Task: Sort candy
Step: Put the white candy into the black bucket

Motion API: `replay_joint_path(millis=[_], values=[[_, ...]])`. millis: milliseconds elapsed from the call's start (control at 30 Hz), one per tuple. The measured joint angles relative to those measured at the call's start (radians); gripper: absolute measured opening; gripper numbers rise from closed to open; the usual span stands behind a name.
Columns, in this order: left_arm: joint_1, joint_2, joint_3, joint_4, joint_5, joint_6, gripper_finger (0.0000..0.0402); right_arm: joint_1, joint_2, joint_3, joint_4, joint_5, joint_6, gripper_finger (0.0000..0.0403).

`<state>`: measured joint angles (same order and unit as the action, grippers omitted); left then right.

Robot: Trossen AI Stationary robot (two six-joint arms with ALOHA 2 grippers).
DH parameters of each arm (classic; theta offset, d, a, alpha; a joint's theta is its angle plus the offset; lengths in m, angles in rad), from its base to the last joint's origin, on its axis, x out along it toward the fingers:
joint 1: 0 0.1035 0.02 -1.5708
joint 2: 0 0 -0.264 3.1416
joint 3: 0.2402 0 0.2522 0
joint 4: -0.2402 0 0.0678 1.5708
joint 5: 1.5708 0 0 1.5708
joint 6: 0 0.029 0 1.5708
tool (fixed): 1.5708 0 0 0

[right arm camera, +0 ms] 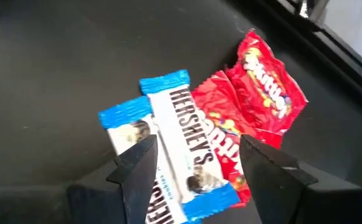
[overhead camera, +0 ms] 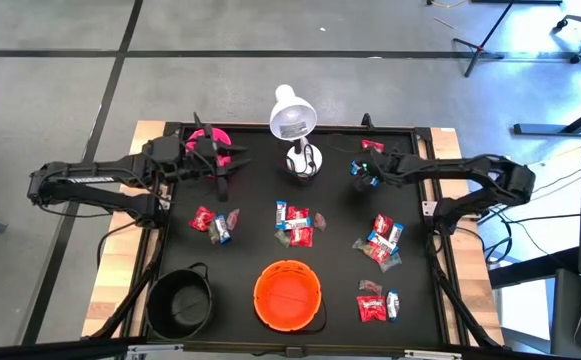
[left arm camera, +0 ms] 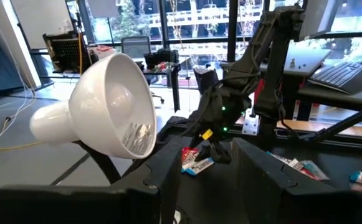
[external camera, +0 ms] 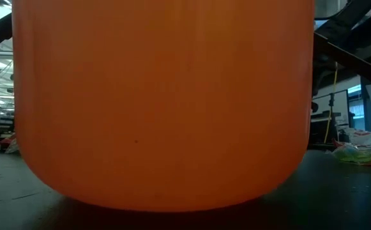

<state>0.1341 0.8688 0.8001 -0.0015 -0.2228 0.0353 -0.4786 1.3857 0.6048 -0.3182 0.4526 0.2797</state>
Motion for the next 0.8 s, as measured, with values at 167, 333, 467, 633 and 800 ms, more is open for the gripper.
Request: replay_joint_path(millis=[167,333,467,633,800], values=[[0.000,0.001,0.000,-0.001,-0.004,0.000,0.0131,-0.067,0.000,0.001,-0.008,-0.079,-0.027,0.0225],[0.000,0.001,0.000,-0.002,-0.004,0.000,0.0131,-0.155,0.000,0.001,-0.029,-0.166,-0.029,0.0225],[0.000,0.001,0.000,-0.004,-0.004,0.000,0.0131,-0.170,0.000,0.001,-0.024,-0.220,-0.039,0.0225],[0.000,0.001,0.000,-0.005,-0.004,-0.001,0.0131,-0.169,0.000,0.001,-0.050,-0.249,-0.044,0.0225],[0.000,0.002,0.000,-0.005,-0.004,-0.002,0.0131,-0.169,0.000,0.001,-0.069,-0.255,-0.045,0.0225]])
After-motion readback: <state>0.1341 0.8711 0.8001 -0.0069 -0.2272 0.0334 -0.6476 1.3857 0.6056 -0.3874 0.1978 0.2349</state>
